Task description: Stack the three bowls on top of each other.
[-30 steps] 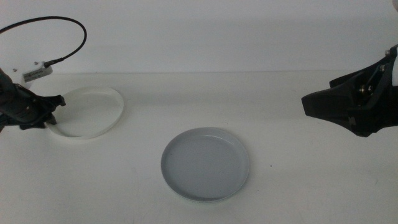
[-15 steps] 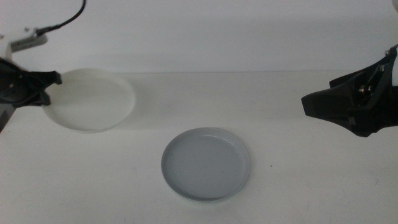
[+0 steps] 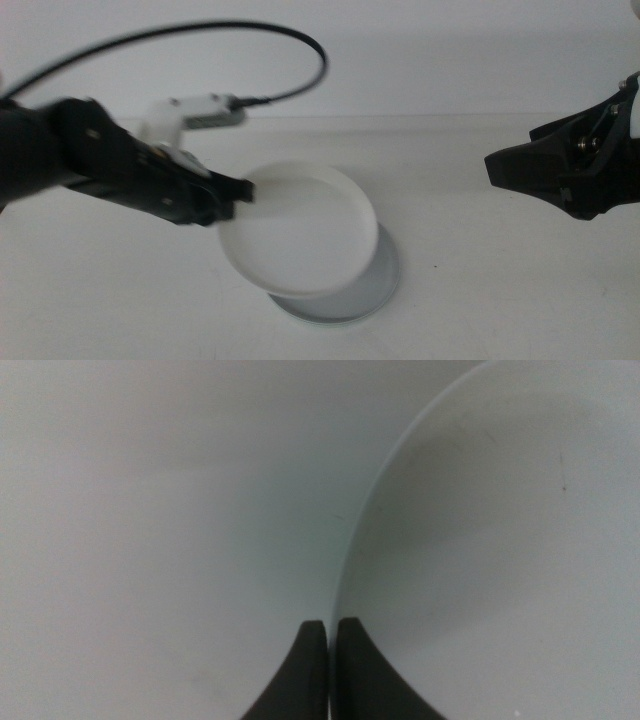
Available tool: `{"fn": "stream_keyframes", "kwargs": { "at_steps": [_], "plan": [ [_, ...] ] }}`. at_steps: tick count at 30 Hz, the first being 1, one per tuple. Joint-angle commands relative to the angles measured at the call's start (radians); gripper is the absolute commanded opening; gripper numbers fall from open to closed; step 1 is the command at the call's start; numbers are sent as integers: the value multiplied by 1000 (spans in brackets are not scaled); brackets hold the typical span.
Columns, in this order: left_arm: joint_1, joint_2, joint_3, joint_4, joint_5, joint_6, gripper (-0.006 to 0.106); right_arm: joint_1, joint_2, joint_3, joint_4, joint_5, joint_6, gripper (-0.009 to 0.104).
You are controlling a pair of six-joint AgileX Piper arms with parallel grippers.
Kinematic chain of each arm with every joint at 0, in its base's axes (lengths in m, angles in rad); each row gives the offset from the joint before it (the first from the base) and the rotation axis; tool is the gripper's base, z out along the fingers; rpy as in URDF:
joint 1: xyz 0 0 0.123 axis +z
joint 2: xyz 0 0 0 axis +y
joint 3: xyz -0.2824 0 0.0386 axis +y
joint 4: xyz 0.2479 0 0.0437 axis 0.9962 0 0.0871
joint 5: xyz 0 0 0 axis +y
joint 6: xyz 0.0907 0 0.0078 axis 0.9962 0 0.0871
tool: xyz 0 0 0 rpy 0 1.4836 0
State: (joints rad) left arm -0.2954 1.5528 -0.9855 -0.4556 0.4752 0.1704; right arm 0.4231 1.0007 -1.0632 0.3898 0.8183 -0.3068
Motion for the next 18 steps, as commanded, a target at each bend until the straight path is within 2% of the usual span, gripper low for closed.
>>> {"fn": "stream_keyframes", "kwargs": {
  "at_steps": [1,5,12,15,18],
  "plan": [
    [-38,4,-22,-29,-76,-21,0,1,-12,-23,12,-54,-11,47],
    [-66,74,-22,-37,-92,-19,0,1,-12,-23,12,-54,-11,47],
    [-107,133,-22,-70,-170,-11,8,1,-12,-23,12,-54,-11,47],
    [-114,133,-22,-73,-194,-12,18,1,-12,-23,11,-53,-11,47],
    [-114,133,-22,-70,-186,-11,36,1,-12,-23,12,-53,-11,47]
  ]
}}
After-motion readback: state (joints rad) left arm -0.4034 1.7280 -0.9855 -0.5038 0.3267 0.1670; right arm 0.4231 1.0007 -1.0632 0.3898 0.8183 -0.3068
